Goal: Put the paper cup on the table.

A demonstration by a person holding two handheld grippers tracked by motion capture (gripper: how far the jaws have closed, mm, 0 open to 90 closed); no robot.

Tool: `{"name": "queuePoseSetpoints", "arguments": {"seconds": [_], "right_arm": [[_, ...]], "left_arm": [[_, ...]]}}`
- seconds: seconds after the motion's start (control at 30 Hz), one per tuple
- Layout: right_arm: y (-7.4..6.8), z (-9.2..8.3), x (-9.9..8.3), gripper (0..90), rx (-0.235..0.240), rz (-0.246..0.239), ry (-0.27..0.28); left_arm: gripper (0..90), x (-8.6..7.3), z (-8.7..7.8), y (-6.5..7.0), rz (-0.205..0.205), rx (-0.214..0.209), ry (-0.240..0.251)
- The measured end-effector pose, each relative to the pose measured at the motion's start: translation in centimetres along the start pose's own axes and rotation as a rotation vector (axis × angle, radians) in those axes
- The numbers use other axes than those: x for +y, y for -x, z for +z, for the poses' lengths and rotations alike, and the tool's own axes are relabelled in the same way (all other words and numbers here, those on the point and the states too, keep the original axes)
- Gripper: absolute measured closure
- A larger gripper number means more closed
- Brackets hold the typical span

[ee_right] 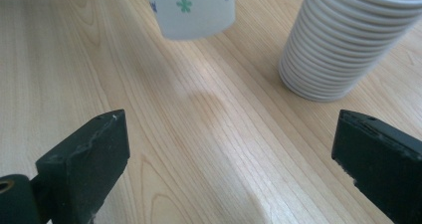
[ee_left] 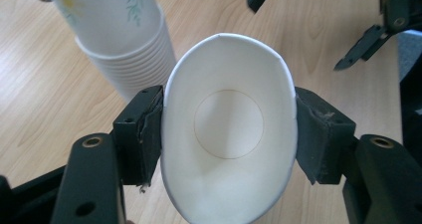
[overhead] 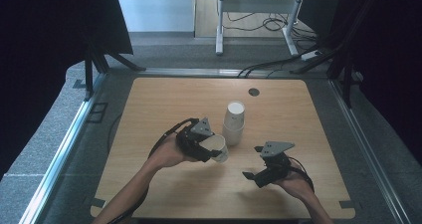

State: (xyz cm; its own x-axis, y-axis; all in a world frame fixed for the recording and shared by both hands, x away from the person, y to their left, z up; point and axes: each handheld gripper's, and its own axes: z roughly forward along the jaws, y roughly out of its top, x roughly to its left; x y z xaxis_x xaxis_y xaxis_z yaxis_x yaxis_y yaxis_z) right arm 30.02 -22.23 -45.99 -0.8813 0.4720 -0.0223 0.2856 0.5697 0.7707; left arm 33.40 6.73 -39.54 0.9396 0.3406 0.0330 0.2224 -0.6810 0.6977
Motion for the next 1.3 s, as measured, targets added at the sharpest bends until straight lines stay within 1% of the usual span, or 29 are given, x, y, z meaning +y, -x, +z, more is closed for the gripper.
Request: {"name": "queuePoseSetpoints", "arguments": {"seconds": [0.13, 0.17, 0.2, 0.23, 0.27, 0.37, 0.4, 0.53, 0.6, 1.0, 1.1, 1.17, 1.23, 1.3], "right_arm": [[0.2, -0.1, -0.5, 1.5, -0.02, 0.016, -0.002], [0.2, -0.2, -0.6, 1.5, -0.021, 0.016, -0.006], [0.3, -0.2, -0.7, 1.5, -0.024, 0.014, -0.007], [0.3, -0.2, -0.8, 1.5, -0.035, 0.013, -0.013], [0.3, -0.2, -0.9, 1.5, -0.039, 0.012, -0.016], [0.4, -0.2, -1.2, 1.5, -0.051, 0.016, -0.024], [0.4, -0.2, -1.3, 1.5, -0.055, 0.016, -0.028], [0.5, -0.2, -1.6, 1.5, -0.069, 0.013, -0.036], [0.5, -0.2, -1.7, 1.5, -0.074, 0.013, -0.042], [0.9, -0.2, -2.5, 2.5, -0.093, 0.035, -0.06], [0.9, -0.1, -2.6, 2.6, -0.096, 0.033, -0.071], [0.9, 0.0, -2.7, 2.8, -0.096, 0.035, -0.074], [0.9, 0.0, -2.8, 3.1, -0.096, 0.035, -0.08], [1.0, 0.1, -2.9, 3.3, -0.093, 0.034, -0.083]], "left_arm": [[34.6, -0.1, -0.3, -0.3, -0.009, 0.022, -0.021], [34.6, -0.2, -0.3, -0.4, -0.013, 0.027, -0.02], [34.6, -0.2, -0.4, -0.5, -0.013, 0.031, -0.031], [34.6, -0.2, -0.4, -0.5, -0.016, 0.037, -0.031], [34.6, -0.2, -0.5, -0.7, -0.014, 0.041, -0.042], [34.6, -0.3, -0.6, -0.9, -0.03, 0.056, -0.053], [34.6, -0.4, -0.6, -1.0, -0.026, 0.063, -0.062], [34.6, -0.7, -0.7, -1.5, -0.038, 0.087, -0.091], [34.5, -0.9, -0.8, -1.8, -0.044, 0.1, -0.112], [34.2, -1.8, -1.4, -3.7, -0.113, 0.173, -0.182], [34.0, -2.1, -1.6, -4.1, -0.125, 0.197, -0.204], [33.8, -2.2, -1.7, -4.4, -0.136, 0.204, -0.211], [33.6, -2.4, -1.7, -4.7, -0.145, 0.221, -0.229], [33.2, -2.6, -1.7, -5.0, -0.164, 0.229, -0.238]]}}
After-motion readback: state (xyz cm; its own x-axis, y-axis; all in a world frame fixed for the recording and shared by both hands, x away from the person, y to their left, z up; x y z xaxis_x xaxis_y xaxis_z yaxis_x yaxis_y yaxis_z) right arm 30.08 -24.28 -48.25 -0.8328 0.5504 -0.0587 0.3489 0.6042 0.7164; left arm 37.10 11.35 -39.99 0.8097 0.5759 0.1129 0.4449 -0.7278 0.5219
